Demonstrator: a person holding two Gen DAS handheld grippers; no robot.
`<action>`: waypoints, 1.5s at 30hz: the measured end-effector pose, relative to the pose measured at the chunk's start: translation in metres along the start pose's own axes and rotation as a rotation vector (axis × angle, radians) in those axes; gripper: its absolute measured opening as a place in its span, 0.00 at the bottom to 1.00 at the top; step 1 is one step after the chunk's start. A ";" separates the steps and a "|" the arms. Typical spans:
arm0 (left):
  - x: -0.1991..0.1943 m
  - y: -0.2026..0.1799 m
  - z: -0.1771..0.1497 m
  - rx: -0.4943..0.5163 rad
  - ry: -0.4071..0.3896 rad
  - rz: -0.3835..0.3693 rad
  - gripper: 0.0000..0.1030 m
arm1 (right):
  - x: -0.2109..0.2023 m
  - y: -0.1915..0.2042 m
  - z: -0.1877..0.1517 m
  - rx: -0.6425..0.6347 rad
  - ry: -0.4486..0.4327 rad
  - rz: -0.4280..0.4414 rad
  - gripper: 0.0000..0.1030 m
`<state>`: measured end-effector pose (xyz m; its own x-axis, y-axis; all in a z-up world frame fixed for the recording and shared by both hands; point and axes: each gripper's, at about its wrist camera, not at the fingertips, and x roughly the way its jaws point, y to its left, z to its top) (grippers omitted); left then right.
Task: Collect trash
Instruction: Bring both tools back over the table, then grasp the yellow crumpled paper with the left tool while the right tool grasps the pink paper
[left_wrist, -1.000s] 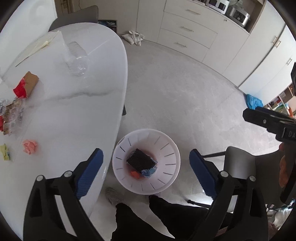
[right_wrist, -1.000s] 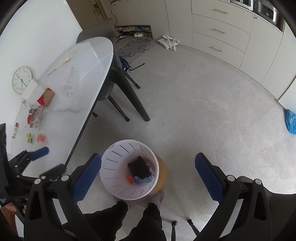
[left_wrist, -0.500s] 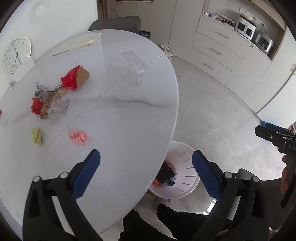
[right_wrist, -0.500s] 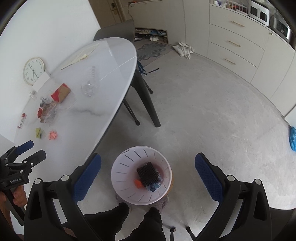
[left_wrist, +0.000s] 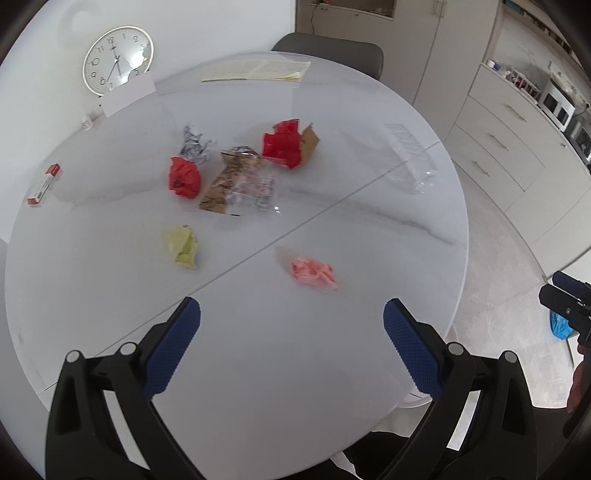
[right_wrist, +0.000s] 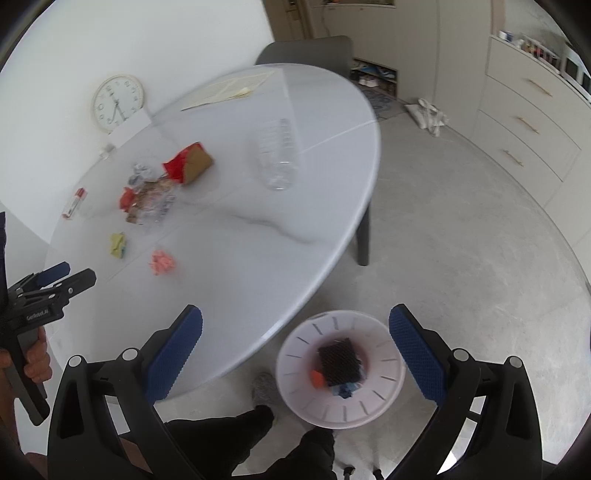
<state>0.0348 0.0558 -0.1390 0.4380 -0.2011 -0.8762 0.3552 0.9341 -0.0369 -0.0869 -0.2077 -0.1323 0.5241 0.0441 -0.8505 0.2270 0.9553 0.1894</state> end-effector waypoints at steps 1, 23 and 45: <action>0.001 0.011 0.003 -0.013 -0.001 0.004 0.92 | 0.005 0.009 0.002 -0.007 0.003 0.008 0.97; 0.119 0.130 0.042 -0.073 0.096 -0.018 0.84 | 0.121 0.165 0.025 -0.143 0.103 0.072 0.97; 0.139 0.121 0.047 -0.078 0.108 -0.011 0.36 | 0.171 0.196 0.025 -0.297 0.181 0.025 0.58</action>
<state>0.1773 0.1275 -0.2429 0.3419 -0.1821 -0.9219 0.2924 0.9530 -0.0798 0.0679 -0.0202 -0.2286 0.3664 0.0938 -0.9257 -0.0464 0.9955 0.0825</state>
